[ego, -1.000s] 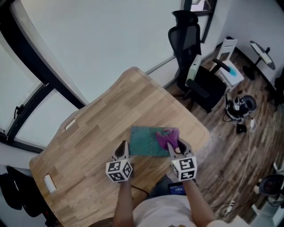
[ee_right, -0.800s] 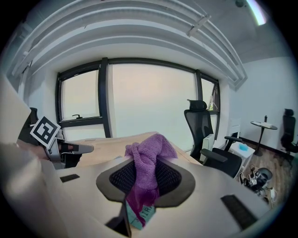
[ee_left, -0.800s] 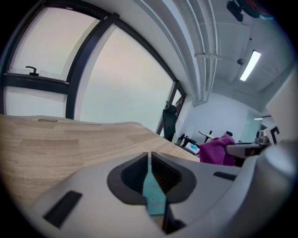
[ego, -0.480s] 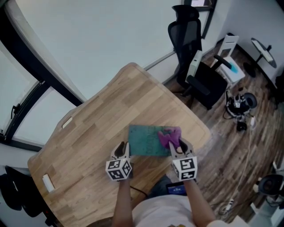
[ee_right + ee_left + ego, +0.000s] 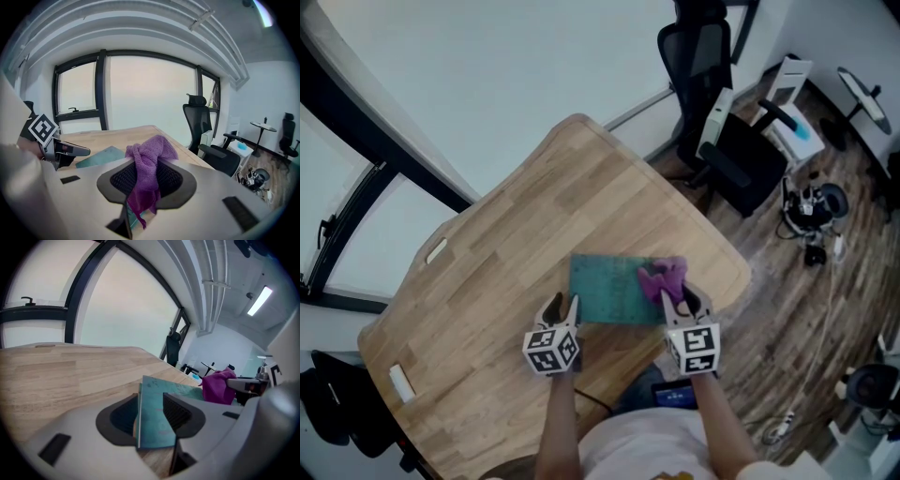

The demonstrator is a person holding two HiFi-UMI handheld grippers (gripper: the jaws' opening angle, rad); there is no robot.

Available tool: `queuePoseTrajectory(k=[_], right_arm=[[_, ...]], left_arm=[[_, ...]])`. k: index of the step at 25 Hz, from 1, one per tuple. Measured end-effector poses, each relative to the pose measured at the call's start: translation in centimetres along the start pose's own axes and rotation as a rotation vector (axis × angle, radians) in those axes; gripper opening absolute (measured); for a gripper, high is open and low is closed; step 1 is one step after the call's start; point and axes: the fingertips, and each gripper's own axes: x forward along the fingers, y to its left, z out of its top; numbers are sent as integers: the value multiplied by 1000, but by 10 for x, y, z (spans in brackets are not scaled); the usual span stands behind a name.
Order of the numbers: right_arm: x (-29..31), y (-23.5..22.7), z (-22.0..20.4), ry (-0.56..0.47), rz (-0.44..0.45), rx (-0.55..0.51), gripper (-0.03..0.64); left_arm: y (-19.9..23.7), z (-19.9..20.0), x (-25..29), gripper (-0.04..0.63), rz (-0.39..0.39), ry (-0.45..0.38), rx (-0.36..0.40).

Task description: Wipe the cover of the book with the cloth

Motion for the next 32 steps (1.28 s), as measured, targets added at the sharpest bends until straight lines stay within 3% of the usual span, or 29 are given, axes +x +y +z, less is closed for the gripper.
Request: queuePoseTrajectory(k=[13, 25, 32], right_arm=[[30, -6, -8, 24, 10, -39, 98], [56, -6, -15, 71, 23, -103, 98], [66, -3, -20, 109, 34, -118, 98]], left_arm=[[5, -15, 18, 186, 27, 73, -4], [1, -15, 24, 184, -42, 46, -66], [-4, -13, 25, 166, -59, 34, -31]])
